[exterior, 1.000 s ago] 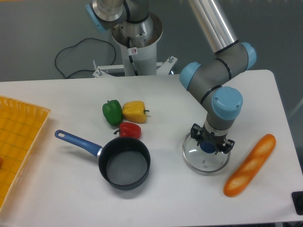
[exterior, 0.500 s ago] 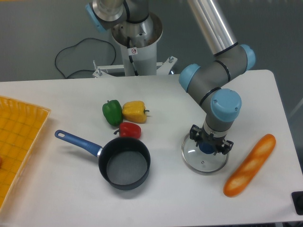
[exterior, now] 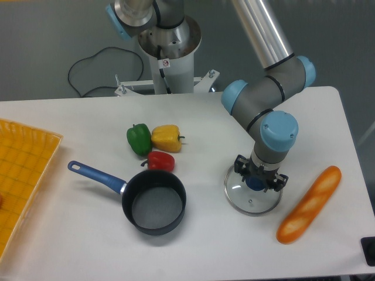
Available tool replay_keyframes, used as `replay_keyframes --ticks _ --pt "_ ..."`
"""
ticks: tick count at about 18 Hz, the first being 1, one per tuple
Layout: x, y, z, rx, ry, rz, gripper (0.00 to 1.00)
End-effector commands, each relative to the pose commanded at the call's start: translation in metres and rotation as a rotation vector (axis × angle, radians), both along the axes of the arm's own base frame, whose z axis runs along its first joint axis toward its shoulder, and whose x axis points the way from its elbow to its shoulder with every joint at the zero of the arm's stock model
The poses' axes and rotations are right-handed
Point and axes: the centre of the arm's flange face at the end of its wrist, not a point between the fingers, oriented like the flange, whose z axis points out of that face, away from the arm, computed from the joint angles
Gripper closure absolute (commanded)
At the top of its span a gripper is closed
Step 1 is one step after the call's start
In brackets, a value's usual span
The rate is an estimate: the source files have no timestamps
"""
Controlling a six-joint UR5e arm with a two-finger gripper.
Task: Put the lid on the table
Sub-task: 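Lower the held glass lid flat onto the table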
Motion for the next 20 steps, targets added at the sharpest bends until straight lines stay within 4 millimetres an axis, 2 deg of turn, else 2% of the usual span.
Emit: replay_keyframes --ticks 6,7,9,12,15,20 --pt "-0.001 0.0 -0.001 -0.001 -0.001 0.0 0.37" --pt "-0.001 0.0 -0.001 0.0 0.0 -0.002 0.31" --pt "0.0 0.001 -0.001 0.0 0.0 -0.003 0.27" --pt "-0.001 0.0 -0.001 0.0 0.0 -0.002 0.16" --pt "0.0 0.001 0.001 0.001 0.003 -0.006 0.01" --pt "0.002 -0.002 0.016 -0.004 0.025 -0.007 0.0"
